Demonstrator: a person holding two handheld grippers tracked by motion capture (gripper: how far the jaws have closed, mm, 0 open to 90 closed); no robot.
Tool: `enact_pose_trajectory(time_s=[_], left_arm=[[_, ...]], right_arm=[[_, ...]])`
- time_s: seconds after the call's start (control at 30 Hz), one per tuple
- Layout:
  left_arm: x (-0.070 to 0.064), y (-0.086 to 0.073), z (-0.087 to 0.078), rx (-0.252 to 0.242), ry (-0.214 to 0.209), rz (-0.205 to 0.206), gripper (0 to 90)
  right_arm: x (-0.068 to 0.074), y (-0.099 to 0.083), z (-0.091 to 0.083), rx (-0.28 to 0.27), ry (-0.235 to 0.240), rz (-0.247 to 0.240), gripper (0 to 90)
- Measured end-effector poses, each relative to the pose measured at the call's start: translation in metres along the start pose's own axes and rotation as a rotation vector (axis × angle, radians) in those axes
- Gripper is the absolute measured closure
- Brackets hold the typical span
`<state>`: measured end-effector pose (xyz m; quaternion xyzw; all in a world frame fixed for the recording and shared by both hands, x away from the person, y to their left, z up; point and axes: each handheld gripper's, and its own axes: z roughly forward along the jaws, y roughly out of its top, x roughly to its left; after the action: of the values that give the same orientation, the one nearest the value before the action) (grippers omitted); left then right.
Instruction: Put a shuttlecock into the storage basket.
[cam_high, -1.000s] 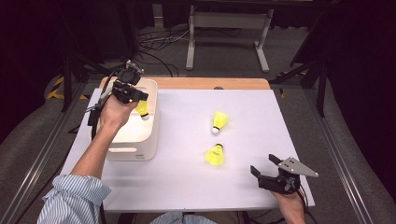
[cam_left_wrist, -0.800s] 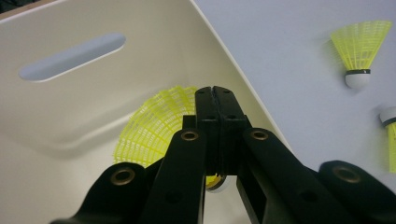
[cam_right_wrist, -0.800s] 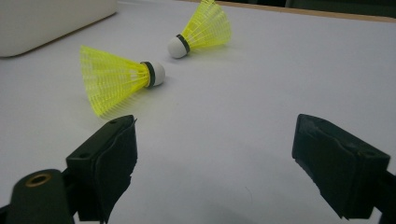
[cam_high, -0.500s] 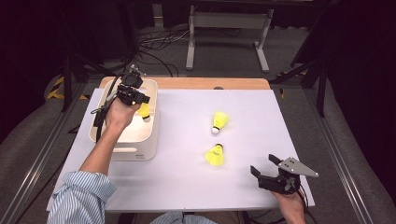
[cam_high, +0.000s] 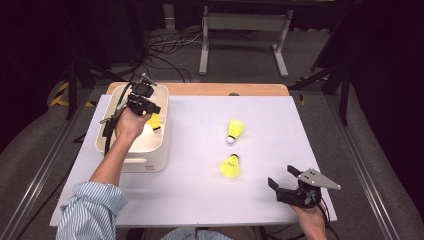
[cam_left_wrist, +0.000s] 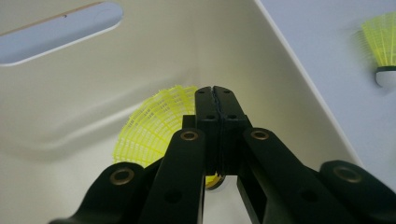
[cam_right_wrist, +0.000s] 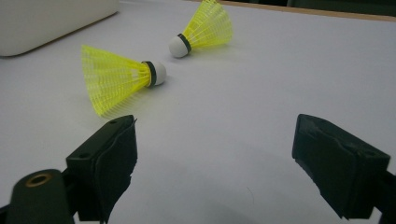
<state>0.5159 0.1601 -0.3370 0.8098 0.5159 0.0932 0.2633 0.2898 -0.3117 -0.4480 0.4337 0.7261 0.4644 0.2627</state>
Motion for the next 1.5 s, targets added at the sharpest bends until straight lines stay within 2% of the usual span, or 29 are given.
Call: enact_pose_trajectory(time_s=[0.27,0.87,0.97,1.3,1.5], left_arm=[[0.002,0.0,0.005,0.01,-0.001,-0.01,89.9],[0.004,0.0,0.016,0.049,-0.009,-0.005,88.0],[0.004,0.0,0.015,0.049,-0.005,-0.005,84.7],[0.003,0.0,0.008,0.029,0.026,-0.009,59.6],[0.003,-0.001,-0.004,-0.011,0.04,-0.019,51.3]], right_arm=[[0.0,0.0,0.001,0.002,0.001,0.002,14.2],[0.0,0.0,0.001,0.002,0.004,0.004,14.2],[0.0,0.0,0.001,0.003,0.005,0.003,14.2],[0.0,0.0,0.001,0.001,0.006,0.003,14.2],[0.0,0.0,0.001,0.002,0.007,0.003,14.2]])
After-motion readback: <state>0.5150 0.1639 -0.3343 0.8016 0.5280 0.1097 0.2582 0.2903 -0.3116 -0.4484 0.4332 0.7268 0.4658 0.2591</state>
